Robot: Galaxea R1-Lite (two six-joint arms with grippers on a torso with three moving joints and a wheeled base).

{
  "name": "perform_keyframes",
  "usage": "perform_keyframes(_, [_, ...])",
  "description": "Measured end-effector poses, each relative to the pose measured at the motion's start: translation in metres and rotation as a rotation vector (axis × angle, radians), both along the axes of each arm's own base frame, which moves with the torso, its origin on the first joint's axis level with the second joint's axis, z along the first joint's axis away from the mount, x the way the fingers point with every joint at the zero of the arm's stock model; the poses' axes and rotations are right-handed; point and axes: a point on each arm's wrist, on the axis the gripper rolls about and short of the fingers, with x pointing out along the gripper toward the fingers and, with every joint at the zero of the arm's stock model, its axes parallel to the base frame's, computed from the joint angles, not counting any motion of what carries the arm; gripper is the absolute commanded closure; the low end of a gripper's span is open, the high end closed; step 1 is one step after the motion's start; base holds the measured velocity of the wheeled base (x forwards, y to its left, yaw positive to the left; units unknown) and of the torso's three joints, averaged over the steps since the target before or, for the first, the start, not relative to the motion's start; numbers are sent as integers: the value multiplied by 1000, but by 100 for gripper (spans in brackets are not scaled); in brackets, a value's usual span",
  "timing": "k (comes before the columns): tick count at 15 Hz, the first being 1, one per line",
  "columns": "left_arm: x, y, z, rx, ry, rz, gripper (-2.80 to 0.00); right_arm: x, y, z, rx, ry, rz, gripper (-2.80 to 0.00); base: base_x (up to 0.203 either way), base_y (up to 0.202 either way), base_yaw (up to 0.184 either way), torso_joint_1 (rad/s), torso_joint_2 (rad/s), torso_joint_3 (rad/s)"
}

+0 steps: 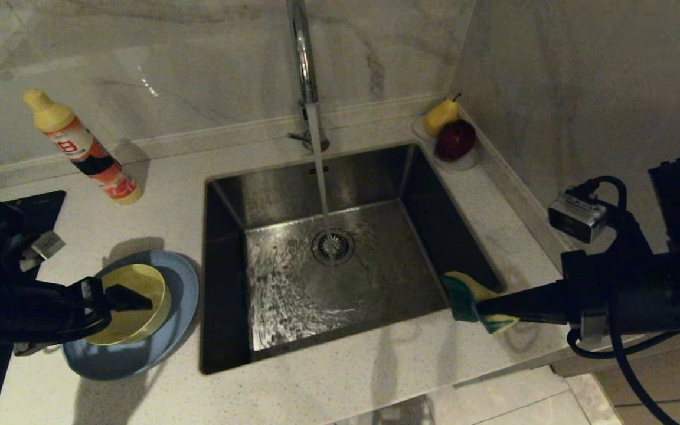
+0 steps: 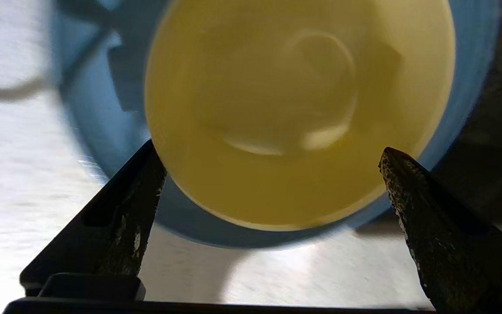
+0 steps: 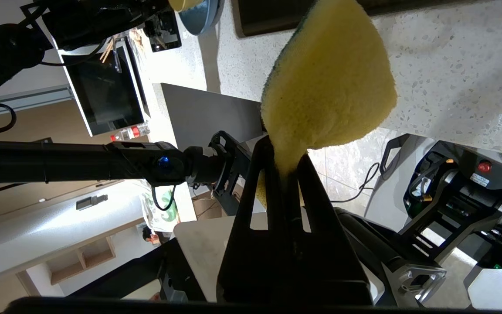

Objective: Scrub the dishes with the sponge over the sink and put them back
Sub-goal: Wash the bowl

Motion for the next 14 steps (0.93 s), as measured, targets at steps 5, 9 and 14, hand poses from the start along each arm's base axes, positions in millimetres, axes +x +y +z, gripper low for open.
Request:
perform_keyframes(5, [-2,-11,9,-66,-33,-22,-280,-3,-1,1,2,-6,0,0,0,0,0,0,0,0])
perform_keyframes(9, [-9,-11,23,-40,-83,-7,-280,-6,-3,0,2,-7,-3,0,0,0,0,0,0,0])
perform_keyframes(14, [-11,-10,24,10,-84,42,-280,-5,-4,2,12,-24,-5,0,0,0,0,0,0,0])
